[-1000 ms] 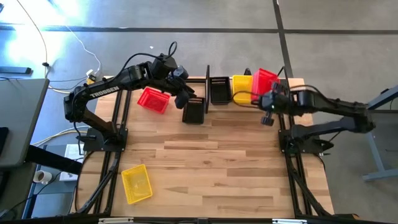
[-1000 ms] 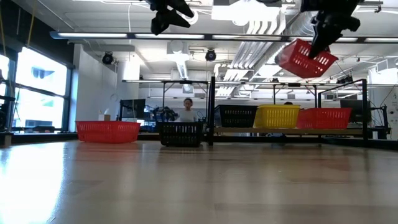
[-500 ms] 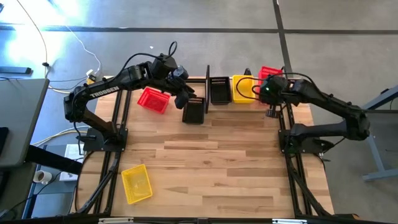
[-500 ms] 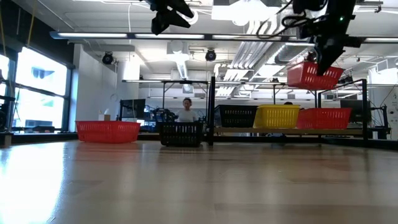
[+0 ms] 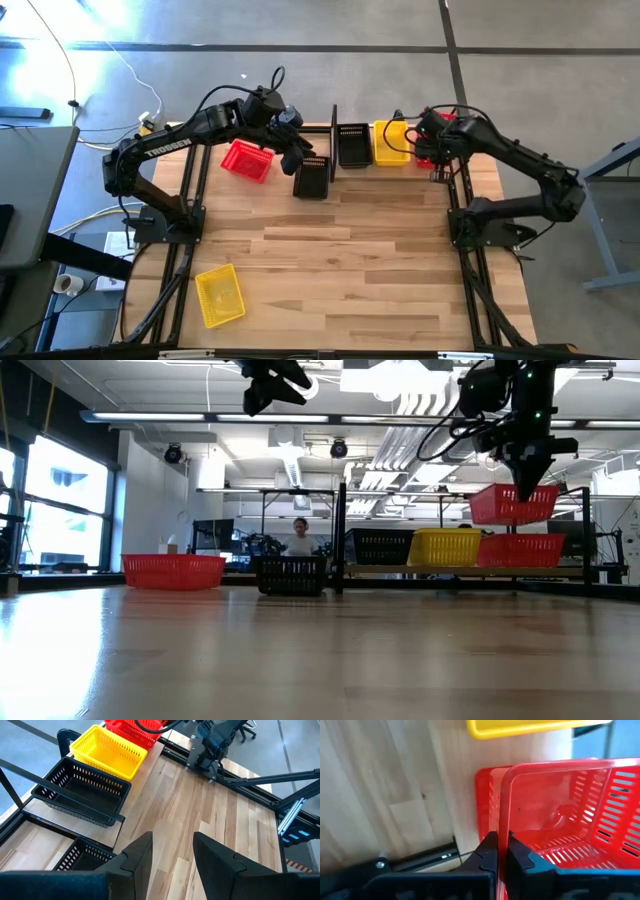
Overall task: Stack baskets on shelf by color
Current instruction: Stack the bottom red basket on the red basket on the shelf
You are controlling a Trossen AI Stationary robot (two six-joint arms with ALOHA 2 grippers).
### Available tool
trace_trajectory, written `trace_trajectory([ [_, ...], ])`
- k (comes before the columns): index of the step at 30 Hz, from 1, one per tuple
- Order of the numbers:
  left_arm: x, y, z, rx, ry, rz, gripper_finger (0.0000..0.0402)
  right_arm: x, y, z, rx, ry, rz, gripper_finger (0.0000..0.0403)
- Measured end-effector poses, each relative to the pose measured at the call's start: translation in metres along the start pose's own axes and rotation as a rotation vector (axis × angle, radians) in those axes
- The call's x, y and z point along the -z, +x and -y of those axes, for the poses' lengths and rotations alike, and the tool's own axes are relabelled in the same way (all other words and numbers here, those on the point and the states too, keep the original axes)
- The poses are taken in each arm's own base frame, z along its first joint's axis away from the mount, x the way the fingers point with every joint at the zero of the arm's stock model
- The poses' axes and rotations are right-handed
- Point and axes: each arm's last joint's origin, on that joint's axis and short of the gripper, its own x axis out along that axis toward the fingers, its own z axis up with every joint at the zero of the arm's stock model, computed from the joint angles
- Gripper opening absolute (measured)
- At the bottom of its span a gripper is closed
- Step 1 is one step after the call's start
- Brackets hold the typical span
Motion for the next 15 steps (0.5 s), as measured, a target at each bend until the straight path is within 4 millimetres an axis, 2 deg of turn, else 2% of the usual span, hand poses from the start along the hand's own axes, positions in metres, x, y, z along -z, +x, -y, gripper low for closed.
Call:
trace_trajectory([
  [15,0.0,0.0,0.0,-0.003,0.033,0.001,0.0131,-0.004,0.019,0.01,-0.097,-0.054,-0.059,0.0],
])
